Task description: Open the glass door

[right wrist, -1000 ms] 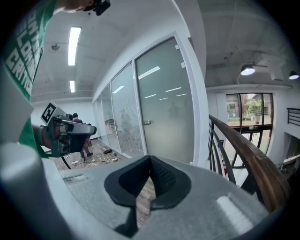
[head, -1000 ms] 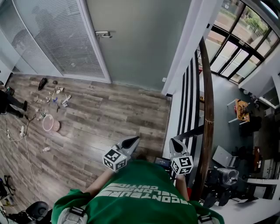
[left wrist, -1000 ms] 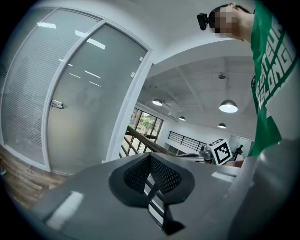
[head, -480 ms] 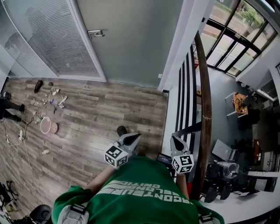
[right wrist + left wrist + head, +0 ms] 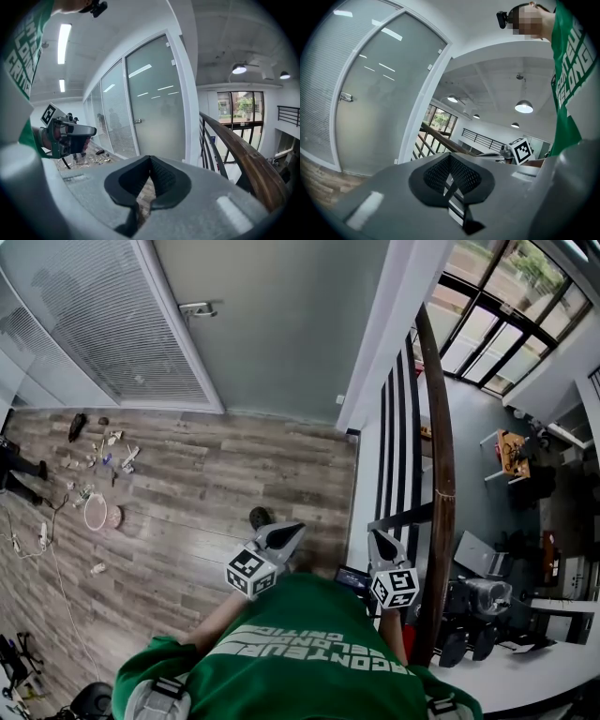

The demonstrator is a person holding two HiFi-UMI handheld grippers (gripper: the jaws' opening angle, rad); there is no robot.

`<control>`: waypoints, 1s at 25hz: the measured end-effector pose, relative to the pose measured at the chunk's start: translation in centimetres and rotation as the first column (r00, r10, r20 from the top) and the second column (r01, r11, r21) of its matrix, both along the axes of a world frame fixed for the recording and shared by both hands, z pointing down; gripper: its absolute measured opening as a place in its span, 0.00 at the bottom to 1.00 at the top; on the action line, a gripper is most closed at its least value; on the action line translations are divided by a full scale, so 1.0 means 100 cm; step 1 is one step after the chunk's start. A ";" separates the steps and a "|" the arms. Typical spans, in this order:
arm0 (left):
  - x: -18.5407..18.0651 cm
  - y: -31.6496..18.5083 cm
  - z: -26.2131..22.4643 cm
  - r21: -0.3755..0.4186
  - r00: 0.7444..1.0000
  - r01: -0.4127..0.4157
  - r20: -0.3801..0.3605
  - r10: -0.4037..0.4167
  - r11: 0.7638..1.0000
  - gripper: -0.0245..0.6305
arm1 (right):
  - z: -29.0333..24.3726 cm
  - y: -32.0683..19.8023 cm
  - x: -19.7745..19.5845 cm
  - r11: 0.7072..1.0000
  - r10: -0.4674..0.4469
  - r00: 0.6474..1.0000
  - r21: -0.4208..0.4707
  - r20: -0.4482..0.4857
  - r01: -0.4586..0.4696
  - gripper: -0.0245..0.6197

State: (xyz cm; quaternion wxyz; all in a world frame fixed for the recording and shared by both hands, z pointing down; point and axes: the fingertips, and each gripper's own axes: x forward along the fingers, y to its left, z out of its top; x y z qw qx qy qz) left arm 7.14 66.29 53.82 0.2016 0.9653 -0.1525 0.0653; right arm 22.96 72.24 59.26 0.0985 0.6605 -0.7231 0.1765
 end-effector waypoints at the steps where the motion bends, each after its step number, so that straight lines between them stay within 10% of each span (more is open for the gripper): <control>1: 0.000 -0.004 0.001 -0.002 1.000 0.004 0.000 -0.004 1.000 0.06 | 0.000 -0.005 -0.001 1.000 -0.006 1.000 -0.001 -0.001 0.006 0.03; 25: -0.022 -0.182 -0.013 0.000 0.999 -0.004 -0.046 0.004 1.000 0.06 | -0.014 -0.157 -0.025 0.999 0.022 0.999 -0.048 -0.033 -0.023 0.03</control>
